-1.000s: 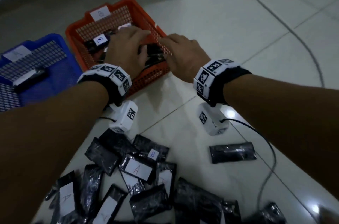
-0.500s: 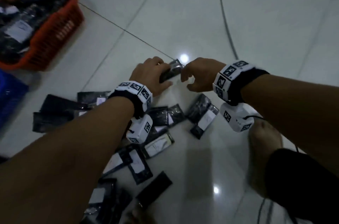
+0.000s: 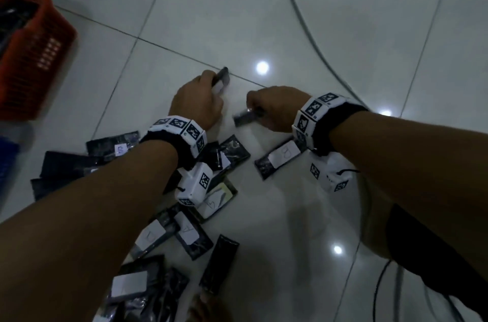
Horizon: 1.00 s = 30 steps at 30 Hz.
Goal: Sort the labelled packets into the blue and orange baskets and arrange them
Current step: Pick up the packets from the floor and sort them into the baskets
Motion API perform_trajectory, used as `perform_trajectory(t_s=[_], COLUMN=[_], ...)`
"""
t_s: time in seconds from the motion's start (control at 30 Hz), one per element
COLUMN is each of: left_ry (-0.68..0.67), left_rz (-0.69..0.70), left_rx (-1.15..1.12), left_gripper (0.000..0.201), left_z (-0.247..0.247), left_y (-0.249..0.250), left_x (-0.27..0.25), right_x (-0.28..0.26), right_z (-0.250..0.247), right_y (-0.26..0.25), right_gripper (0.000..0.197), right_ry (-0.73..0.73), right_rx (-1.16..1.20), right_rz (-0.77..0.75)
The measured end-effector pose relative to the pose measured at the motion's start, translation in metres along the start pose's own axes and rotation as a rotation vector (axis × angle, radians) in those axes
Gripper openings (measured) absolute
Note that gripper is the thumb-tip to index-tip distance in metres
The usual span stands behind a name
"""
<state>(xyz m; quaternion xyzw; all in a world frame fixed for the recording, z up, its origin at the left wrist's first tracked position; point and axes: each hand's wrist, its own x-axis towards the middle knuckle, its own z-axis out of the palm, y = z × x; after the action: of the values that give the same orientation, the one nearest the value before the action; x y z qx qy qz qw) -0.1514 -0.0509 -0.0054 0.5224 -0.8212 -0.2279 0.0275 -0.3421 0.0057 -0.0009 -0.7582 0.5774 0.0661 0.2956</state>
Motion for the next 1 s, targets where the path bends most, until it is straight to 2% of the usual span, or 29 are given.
perform_trajectory(t_s=[0.07, 0.17, 0.23, 0.3, 0.37, 0.43, 0.5, 0.6, 0.73, 0.8, 0.87, 0.93, 1.0], left_ry=[0.003, 0.031, 0.03, -0.011, -0.027, 0.021, 0.072, 0.141, 0.255, 0.307, 0.359, 0.444, 0.507], left_rz=[-0.094, -0.376, -0.554, -0.659, -0.707, -0.726, -0.689, -0.659, -0.672, -0.618, -0.536, -0.466, -0.424], left_rx=[-0.18, -0.506, -0.734, -0.923, -1.012, -1.044, -0.96, -0.863, -0.817, -0.726, -0.538, -0.283, -0.085], left_gripper=[0.025, 0.014, 0.015, 0.019, 0.026, 0.022, 0.009, 0.008, 0.011, 0.014, 0.02, 0.024, 0.032], left_z=[-0.006, -0.017, -0.03, -0.043, -0.056, -0.069, -0.08, -0.098, -0.12, -0.133, -0.15, -0.169, -0.19], left_y=[-0.008, -0.018, -0.024, -0.036, -0.05, -0.064, -0.08, -0.101, -0.129, -0.141, -0.153, -0.17, -0.193], left_x=[-0.002, 0.001, 0.006, 0.007, 0.003, -0.004, -0.01, -0.02, -0.03, -0.034, -0.039, -0.043, -0.045], right_x=[0.006, 0.021, 0.038, 0.057, 0.078, 0.099, 0.119, 0.142, 0.163, 0.169, 0.178, 0.192, 0.206], right_z=[-0.004, -0.016, -0.025, -0.035, -0.045, -0.056, -0.067, -0.081, -0.088, -0.091, -0.091, -0.094, -0.102], right_y=[0.001, -0.001, -0.005, -0.016, -0.034, -0.057, -0.08, -0.105, -0.131, -0.144, -0.157, -0.171, -0.19], right_gripper=[0.033, 0.039, 0.05, 0.056, 0.047, 0.032, 0.025, 0.037, 0.04, 0.028, 0.015, 0.014, 0.022], right_ry=[0.074, 0.144, 0.147, 0.161, 0.197, 0.175, 0.062, -0.108, -0.139, -0.115, -0.017, 0.147, 0.273], right_rx=[0.131, 0.299, 0.35, 0.335, 0.361, 0.487, 0.753, 1.1, 1.191, 1.126, 0.897, 0.558, 0.303], right_rz=[0.07, 0.128, 0.092, 0.022, -0.004, 0.057, 0.16, 0.223, 0.169, 0.108, -0.022, -0.177, -0.312])
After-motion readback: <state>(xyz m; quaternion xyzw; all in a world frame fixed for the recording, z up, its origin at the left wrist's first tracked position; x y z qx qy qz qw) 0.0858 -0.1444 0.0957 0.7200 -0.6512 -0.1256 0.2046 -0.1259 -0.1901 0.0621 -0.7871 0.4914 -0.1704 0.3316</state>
